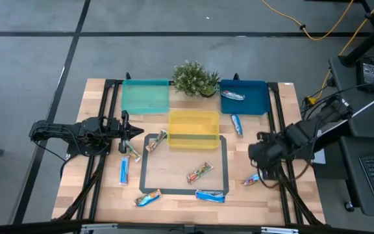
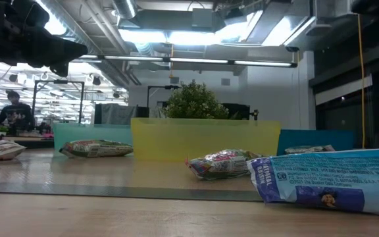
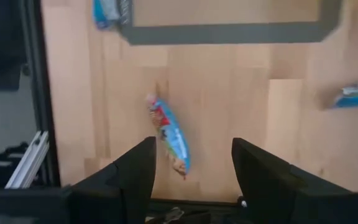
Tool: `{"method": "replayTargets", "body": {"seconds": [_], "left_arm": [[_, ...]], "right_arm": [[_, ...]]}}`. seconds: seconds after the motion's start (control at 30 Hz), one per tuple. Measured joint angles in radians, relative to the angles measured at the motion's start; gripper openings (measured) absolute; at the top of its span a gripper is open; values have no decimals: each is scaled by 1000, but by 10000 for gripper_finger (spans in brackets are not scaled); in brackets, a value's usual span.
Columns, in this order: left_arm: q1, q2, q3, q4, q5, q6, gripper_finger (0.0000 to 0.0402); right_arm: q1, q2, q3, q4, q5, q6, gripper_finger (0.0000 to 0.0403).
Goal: Pick and place Granola Bars by type
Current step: Put the red granola bar into the blue bin
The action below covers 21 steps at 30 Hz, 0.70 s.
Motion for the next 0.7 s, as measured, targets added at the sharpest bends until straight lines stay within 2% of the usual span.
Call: {"method": "replayTargets", "body": {"seconds": [0.2, 0.37, 0.5, 0.7], "left_arm": [[0, 0, 0, 0, 0, 0, 8], [0, 0, 0, 0, 0, 0, 11], [0, 0, 0, 0, 0, 0, 11], [0, 0, 0, 0, 0, 0, 9]], "right_arm": [[83, 46, 0, 91, 16, -27, 213], [134, 139, 0, 136, 138, -60, 213], [153, 234, 0, 126, 103, -79, 213], [154, 335, 0, 140, 98, -25, 225]]}}
